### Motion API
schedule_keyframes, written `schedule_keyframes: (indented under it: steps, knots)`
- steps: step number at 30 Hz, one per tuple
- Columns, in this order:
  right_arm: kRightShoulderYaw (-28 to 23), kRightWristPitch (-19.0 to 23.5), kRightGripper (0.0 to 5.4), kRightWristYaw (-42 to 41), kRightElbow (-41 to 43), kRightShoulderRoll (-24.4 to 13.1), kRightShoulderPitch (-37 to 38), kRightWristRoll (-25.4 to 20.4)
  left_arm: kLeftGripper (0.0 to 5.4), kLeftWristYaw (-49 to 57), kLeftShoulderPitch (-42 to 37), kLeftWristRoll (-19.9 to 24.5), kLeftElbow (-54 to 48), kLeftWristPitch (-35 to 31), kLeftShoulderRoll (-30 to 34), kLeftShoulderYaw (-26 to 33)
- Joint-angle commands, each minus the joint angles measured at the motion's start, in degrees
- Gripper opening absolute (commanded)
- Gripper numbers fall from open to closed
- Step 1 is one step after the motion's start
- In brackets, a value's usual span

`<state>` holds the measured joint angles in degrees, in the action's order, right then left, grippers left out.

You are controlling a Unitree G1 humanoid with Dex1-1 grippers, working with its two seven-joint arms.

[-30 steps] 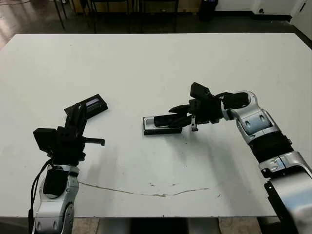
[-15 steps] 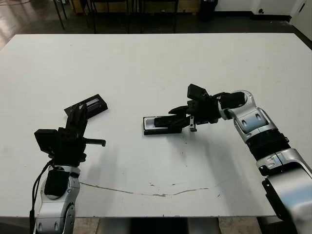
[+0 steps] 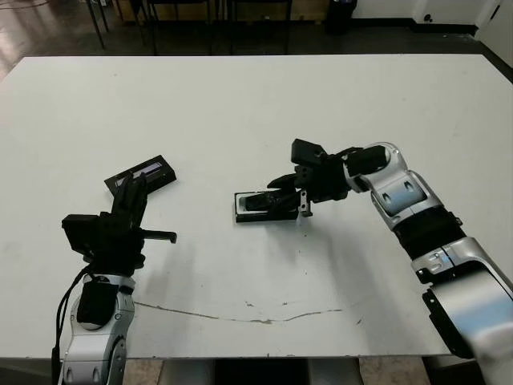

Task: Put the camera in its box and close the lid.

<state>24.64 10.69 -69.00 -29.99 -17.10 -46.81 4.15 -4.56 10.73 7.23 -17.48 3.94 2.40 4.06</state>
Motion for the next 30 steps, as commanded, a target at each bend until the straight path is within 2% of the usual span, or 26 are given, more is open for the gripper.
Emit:
schedule_keyframes:
  steps: [1,15,18,19,24,30]
  knots:
    - [1.95,-1.0,0.38,-0.21,-1.1,0.97,0.4,1.46,0.0,0.07,0.9,-0.05,-0.06,-0.85,0.12,0.08]
    - [3.29,-1.97,0.38,0.32,-3.9,2.71,0.67,2.63,0.0,-0.13,1.32,0.45,0.32,-0.51,-0.26,0.1]
    - [3.62,-0.54,0.38,0.79,-3.92,2.66,0.91,3.03,0.0,-0.1,1.35,0.25,0.47,-0.34,0.0,0.19]
    - [3.82,-0.27,0.56,0.41,-4.1,2.53,0.81,3.08,0.0,-0.04,1.4,0.29,0.32,-0.59,0.02,0.23]
    - [4.87,-7.73,1.59,-3.6,-7.81,1.42,-1.12,3.7,0.0,-0.4,1.38,0.77,0.45,-0.5,0.05,0.38]
    - [4.81,-10.51,2.85,-5.12,-11.51,0.21,-3.06,4.4,0.0,-0.36,1.47,0.43,0.3,-0.69,0.17,0.31]
